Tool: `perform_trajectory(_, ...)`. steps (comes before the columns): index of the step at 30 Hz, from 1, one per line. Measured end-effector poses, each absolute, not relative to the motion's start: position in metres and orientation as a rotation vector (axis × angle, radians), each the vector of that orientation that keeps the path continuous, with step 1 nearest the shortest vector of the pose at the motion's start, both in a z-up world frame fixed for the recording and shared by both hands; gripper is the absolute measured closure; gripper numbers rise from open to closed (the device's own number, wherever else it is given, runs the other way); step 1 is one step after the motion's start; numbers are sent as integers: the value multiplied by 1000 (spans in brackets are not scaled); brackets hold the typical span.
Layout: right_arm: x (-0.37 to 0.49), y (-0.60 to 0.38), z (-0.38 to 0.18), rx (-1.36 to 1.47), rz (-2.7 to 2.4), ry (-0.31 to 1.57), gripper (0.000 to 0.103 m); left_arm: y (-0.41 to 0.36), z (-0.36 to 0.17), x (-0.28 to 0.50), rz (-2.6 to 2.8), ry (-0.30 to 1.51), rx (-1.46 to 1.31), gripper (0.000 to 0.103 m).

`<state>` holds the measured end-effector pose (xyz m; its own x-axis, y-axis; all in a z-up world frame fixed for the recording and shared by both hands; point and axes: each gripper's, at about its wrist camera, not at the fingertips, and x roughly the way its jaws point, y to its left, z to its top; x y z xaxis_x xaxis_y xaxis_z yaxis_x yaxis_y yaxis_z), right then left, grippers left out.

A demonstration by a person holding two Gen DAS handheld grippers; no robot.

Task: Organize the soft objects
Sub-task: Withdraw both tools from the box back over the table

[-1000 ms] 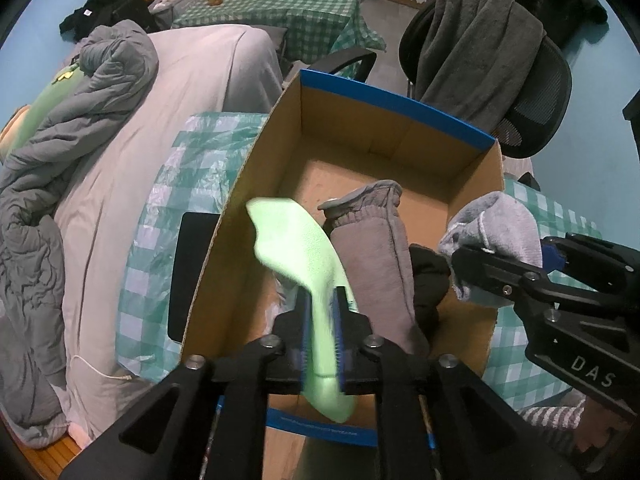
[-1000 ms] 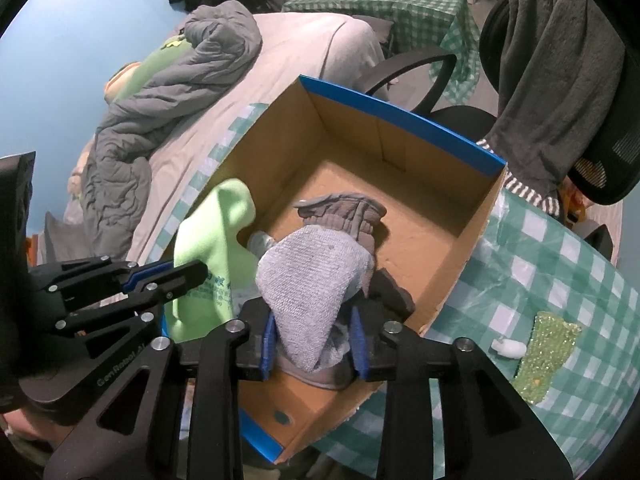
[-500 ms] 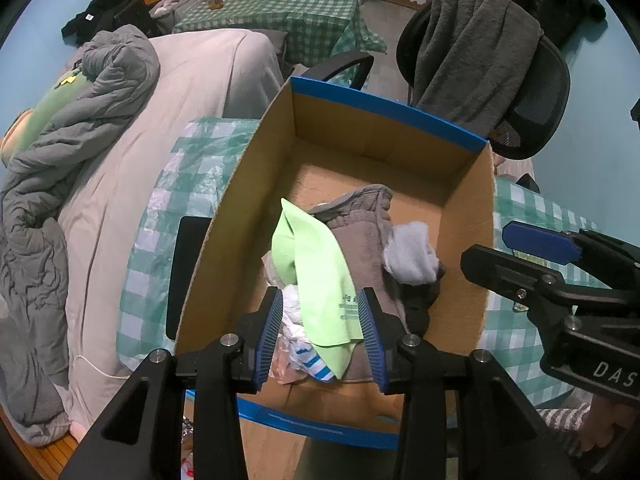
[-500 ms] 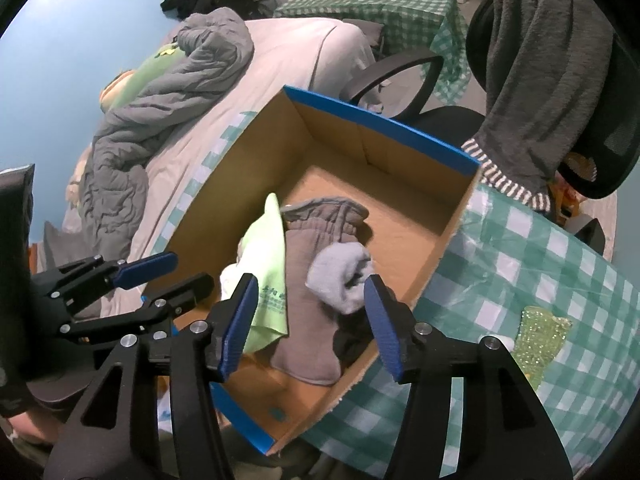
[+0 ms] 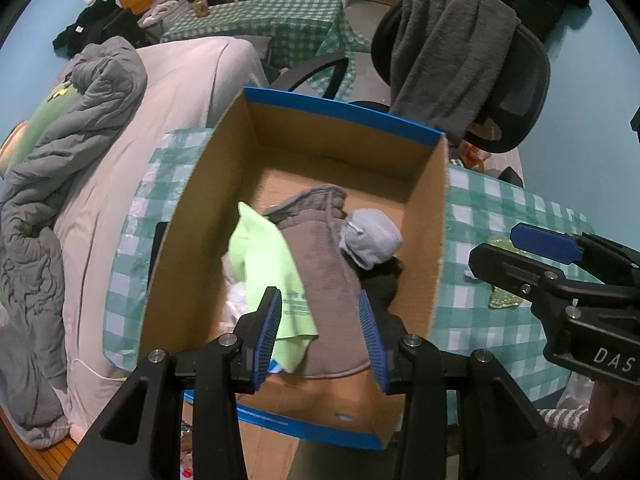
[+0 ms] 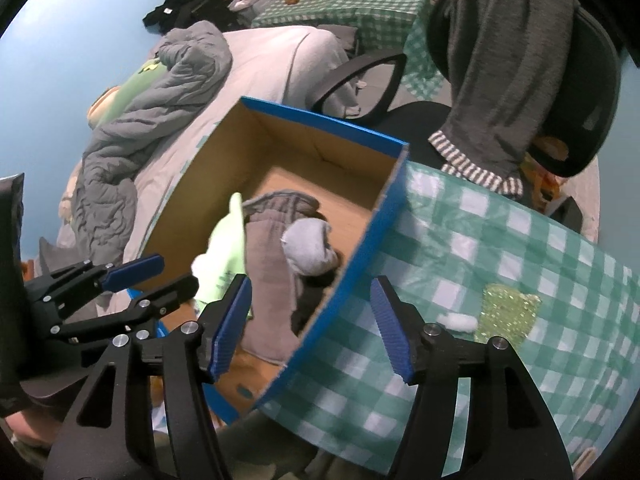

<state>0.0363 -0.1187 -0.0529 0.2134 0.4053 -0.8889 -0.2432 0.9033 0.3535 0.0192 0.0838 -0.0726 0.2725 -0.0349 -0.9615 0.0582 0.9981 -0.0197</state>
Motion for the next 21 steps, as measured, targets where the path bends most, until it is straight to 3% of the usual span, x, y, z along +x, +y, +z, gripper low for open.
perform_trajectory(3,32,-135,-53,161,432,1281,38,71,-71,16,-69,1279,37,49)
perform_trajectory(21,8,-213,-62,223,286,1297,31,-1,-76,12,-158,1301,105,48)
